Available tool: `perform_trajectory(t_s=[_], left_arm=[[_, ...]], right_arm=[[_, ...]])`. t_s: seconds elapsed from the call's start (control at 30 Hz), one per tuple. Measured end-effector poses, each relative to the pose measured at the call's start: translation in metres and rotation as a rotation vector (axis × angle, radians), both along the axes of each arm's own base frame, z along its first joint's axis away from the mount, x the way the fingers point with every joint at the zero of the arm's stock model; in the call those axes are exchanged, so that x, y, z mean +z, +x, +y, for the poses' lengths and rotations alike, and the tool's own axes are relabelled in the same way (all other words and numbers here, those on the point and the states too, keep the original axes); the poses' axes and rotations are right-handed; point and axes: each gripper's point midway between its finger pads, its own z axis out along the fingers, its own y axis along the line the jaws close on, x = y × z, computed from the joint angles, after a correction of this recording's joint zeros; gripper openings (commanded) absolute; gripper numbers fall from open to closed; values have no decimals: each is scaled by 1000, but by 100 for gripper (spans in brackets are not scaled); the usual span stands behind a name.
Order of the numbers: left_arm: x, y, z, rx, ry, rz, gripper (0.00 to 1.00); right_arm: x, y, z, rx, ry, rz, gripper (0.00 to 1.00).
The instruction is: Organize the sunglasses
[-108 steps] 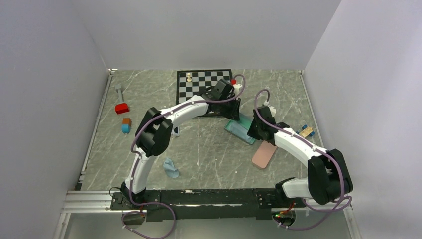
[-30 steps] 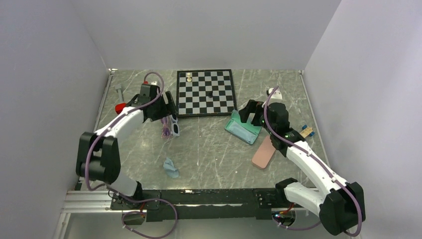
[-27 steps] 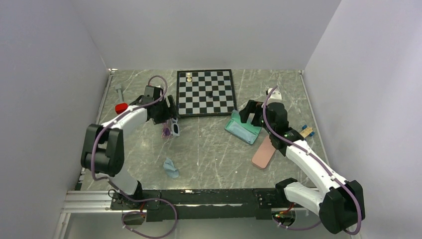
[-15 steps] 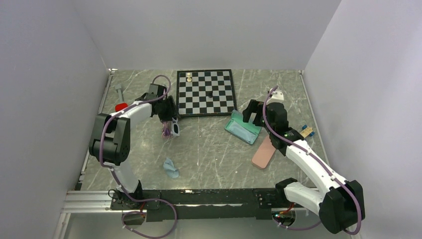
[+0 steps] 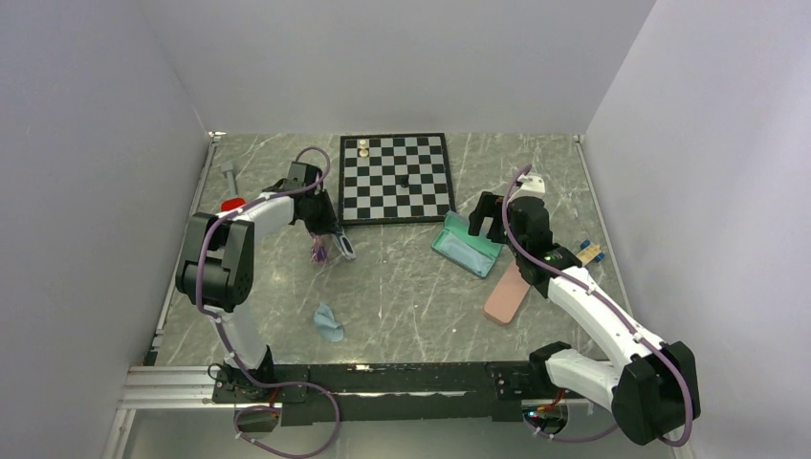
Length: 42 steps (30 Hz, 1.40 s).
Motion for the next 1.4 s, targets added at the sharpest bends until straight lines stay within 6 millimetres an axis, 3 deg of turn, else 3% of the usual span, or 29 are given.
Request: perform_trajectory(t_s=[0.1, 0.23, 0.5, 0.7, 0.87, 1.07, 1.4], left_arm=[[-1, -1, -1, -1, -3, 5, 18], [-1, 0, -2, -3, -7, 11, 1], [1, -3, -6, -22, -43, -1, 0], [7, -28, -19, -83, -130, -6, 0], [29, -46, -38, -163, -259, -85, 0], [57, -59, -62, -286, -388, -199, 0], [125, -101, -127, -664, -655, -433, 0]], right_arm=[[-1, 0, -1, -7, -4, 2, 100], [-1, 0, -2, -10, -7, 5, 100], [5, -3, -3, -11, -1, -11, 99], [14, -5, -3, -5, 8, -35, 100], [27, -10, 4, 44, 35, -76, 99], [37, -17, 26, 176, 87, -117, 99], [60, -44, 92, 573, 268, -194, 98]])
